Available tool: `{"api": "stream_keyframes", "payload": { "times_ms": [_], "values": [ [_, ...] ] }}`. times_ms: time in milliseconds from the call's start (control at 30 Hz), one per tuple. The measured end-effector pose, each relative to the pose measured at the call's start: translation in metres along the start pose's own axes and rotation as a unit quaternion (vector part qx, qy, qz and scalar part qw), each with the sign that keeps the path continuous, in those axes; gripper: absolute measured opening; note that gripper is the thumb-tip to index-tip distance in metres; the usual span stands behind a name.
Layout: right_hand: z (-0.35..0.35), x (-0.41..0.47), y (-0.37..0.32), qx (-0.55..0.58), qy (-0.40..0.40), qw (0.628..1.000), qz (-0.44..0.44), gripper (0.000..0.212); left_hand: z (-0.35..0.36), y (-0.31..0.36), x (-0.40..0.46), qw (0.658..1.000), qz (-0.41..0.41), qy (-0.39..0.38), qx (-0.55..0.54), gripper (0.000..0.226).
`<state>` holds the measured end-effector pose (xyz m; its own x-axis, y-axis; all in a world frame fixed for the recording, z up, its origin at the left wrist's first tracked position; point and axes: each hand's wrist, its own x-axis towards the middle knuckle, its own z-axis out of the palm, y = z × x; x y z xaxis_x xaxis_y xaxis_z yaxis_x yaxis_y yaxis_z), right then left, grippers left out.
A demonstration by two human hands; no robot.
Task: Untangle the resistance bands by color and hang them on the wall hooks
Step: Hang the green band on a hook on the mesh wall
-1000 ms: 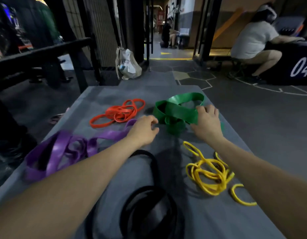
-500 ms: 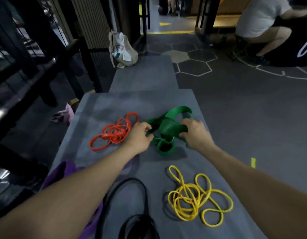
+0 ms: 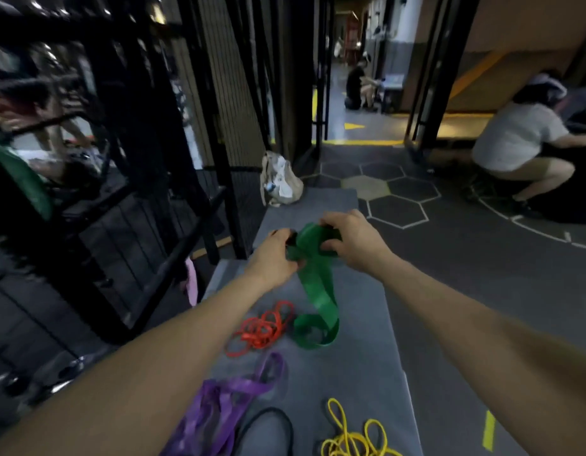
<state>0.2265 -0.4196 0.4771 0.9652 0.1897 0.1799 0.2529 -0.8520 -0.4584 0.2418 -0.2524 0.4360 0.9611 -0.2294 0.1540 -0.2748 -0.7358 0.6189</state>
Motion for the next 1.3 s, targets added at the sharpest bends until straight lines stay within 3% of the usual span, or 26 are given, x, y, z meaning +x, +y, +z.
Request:
{"api": "stream_keyframes", "payload": {
  "times_ms": [367, 633, 833, 967, 1067, 1133, 1233, 1300],
  "values": [
    [-0.11, 0.011, -0.179, 0.065, 0.143, 0.974, -0.161, 0.022, -0.219, 0.064, -0.054, 0.985, 0.06, 0.16, 0.02, 0.021],
    [-0.164, 0.005, -0.287, 0.182, 0.187, 0.914, -0.311, 0.018, -0.335, 0.107, -0.117, 0.928, 0.065, 0.366, 0.035, 0.016],
    [-0.19, -0.027, -0.364, 0.28, 0.131, 0.848, -0.431, 0.017, -0.391, 0.138, -0.197, 0.871, 0.042, 0.486, 0.062, 0.008],
    [-0.188, -0.06, -0.414, 0.346, 0.06, 0.807, -0.475, 0.014, -0.406, 0.154, -0.262, 0.83, -0.02, 0.552, 0.076, 0.013],
    [-0.176, -0.094, -0.45, 0.389, -0.006, 0.775, -0.499, 0.022, -0.406, 0.157, -0.314, 0.751, -0.08, 0.642, 0.131, 0.027],
    [-0.166, -0.119, -0.47, 0.417, -0.062, 0.753, -0.505, 0.016, -0.398, 0.158, -0.349, 0.703, -0.143, 0.675, 0.175, 0.032],
    [-0.151, -0.154, -0.494, 0.444, -0.144, 0.728, -0.503, 0.014, -0.382, 0.156, -0.398, 0.688, -0.182, 0.681, 0.174, 0.033],
    [-0.137, -0.172, -0.511, 0.469, -0.195, 0.716, -0.479, 0.012, -0.372, 0.159, -0.425, 0.701, -0.197, 0.673, 0.128, 0.024]
  ]
}}
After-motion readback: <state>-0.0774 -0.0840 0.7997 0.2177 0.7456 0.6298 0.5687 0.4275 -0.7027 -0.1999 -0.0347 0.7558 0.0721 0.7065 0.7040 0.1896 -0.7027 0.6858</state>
